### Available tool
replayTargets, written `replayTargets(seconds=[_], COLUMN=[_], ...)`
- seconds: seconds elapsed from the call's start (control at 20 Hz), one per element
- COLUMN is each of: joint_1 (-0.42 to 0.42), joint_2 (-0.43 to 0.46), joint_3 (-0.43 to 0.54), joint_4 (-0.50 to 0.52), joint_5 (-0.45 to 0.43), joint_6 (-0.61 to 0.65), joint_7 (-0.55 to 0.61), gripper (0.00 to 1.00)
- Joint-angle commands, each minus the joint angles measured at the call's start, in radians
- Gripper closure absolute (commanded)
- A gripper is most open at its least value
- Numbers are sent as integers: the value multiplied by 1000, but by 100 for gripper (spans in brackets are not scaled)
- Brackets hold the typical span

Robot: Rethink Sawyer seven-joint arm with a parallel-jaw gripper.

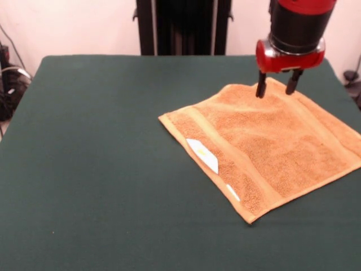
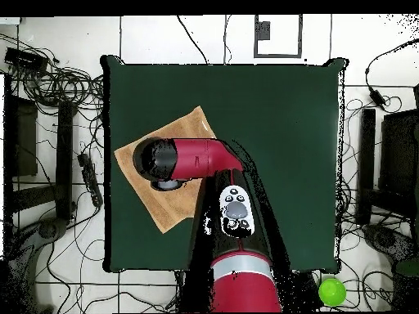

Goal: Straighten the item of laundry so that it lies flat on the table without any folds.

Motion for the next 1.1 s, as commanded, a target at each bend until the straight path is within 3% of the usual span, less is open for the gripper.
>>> replayTargets(seconds=[0.05,0.65,1.1], joint_1=[4,-4,29], joint_2=[2,-133,-93], joint_3=[0,-28,-16], joint_4=[168,272,310], joint_5=[24,25,65], joint_6=[-32,46,-35], joint_7=[198,160,225], gripper=[0,0,0])
